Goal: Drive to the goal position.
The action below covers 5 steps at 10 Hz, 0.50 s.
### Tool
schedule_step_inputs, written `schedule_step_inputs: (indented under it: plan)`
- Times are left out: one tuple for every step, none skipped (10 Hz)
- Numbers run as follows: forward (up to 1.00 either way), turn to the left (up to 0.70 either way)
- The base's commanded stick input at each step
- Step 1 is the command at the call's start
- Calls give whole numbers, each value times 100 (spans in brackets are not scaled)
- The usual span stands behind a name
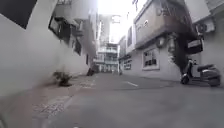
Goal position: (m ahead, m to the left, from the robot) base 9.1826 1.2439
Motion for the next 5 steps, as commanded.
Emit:
schedule_step_inputs:
  plan:
    - [100, 1]
    - [100, 27]
    - [100, 36]
    - [100, 24]
    - [100, 0]
